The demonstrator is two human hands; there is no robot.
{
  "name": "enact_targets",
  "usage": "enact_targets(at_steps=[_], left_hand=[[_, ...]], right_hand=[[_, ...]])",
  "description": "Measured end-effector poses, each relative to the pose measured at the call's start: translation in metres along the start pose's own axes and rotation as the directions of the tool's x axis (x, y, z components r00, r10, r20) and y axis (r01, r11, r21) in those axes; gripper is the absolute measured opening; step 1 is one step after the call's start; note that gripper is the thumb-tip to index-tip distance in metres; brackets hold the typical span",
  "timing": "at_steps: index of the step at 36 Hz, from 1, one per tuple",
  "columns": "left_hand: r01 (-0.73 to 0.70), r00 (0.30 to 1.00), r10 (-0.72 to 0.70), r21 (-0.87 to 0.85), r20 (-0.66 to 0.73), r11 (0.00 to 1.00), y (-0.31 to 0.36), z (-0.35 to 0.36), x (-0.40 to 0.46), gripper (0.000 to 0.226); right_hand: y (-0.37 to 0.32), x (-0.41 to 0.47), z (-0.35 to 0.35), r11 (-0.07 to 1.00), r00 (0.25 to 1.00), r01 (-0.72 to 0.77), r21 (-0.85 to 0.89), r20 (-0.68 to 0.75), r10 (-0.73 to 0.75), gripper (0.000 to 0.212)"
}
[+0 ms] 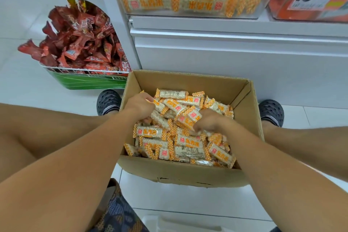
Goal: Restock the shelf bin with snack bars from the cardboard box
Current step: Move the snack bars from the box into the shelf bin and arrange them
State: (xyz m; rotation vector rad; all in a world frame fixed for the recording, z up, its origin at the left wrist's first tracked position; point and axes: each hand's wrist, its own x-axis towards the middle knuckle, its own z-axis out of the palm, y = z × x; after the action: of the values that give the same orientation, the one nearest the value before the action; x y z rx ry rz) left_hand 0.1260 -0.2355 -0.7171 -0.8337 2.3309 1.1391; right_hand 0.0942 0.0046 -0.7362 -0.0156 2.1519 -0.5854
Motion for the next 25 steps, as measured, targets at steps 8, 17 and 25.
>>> enact_targets(at_steps=[8, 17, 25], left_hand=[[0.109, 0.968, 0.003, -0.433, 0.251, 0.895, 0.04, 0.004, -0.016, 0.012], [0.009, 0.87, 0.206, -0.433, 0.447, 0.901, 0.079, -0.011, -0.043, 0.05], [-0.003, 0.957, 0.156, -0.534, 0.243, 0.846, 0.079, -0.008, -0.046, 0.083]], right_hand=[[0.014, -0.017, -0.074, 0.956, 0.976, 0.217, 0.197, -0.024, -0.217, 0.034], [-0.039, -0.045, -0.076, 0.875, 0.866, 0.484, 0.003, -0.147, -0.478, 0.044], [-0.046, -0.046, -0.079, 0.867, 0.87, 0.488, 0.105, -0.144, -0.472, 0.049]])
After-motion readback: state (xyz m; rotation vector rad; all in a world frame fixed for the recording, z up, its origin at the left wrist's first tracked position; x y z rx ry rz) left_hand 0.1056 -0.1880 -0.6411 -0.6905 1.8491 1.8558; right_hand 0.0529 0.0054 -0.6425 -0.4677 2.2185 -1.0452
